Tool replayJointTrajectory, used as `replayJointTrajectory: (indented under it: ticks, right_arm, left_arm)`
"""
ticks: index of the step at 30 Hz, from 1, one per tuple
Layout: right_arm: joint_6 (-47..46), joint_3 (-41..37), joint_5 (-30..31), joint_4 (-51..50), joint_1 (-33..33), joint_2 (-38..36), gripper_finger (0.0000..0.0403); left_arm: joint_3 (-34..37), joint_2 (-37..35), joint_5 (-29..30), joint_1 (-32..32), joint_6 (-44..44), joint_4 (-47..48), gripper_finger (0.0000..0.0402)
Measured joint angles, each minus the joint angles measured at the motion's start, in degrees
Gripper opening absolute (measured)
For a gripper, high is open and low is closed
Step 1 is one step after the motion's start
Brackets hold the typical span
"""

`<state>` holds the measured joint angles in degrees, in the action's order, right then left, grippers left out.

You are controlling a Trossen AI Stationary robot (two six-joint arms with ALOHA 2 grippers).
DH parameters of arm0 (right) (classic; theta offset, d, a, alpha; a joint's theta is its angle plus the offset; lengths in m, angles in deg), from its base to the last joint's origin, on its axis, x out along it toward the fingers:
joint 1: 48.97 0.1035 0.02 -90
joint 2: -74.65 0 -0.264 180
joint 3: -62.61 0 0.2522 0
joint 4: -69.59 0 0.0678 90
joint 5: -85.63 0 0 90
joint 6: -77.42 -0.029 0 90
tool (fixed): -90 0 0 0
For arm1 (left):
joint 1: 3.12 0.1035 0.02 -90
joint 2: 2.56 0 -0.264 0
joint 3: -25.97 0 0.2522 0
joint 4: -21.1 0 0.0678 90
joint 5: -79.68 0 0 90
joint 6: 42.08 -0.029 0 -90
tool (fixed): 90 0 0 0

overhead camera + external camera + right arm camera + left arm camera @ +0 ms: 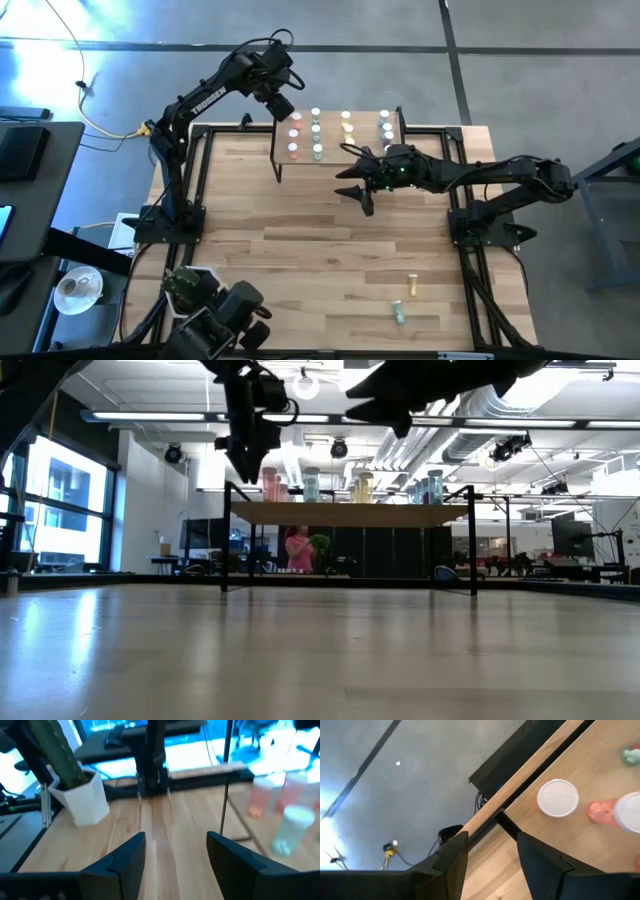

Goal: Pick and place medicine bottles onto shelf by color
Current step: Put the red medicine bottle on the shelf

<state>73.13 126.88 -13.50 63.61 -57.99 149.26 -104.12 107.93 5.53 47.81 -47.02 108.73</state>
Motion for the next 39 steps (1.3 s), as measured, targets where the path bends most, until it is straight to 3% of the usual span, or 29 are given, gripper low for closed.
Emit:
replayJointTrajectory:
  ticks: [6,14,19,29,39]
  right_arm:
    - [0.6,4.6,0.0,-2.9,-2.2,0.0,0.0201]
    - [4.6,10.6,0.0,-9.7,-7.6,0.0,0.0201]
    - [4.3,11.7,0.1,-12.1,-10.3,0.0,0.0201]
    - [5.4,11.7,0.0,-15.0,-11.3,0.0,0.0201]
    - [5.8,11.7,0.0,-15.3,-11.3,0.0,0.0201]
  left_arm:
    - [0.0,-3.1,-1.8,-0.9,-2.8,-1.2,0.0159]
    - [0.0,-8.2,-18.6,-1.9,-5.1,-7.0,0.0159]
    - [0.0,-9.7,-24.5,-3.2,-6.5,-8.3,0.0159]
    - [1.8,-9.6,-24.8,-4.4,-6.8,-15.7,0.0159]
    - [5.1,-9.5,-23.4,0.1,-4.1,-23.7,0.0159]
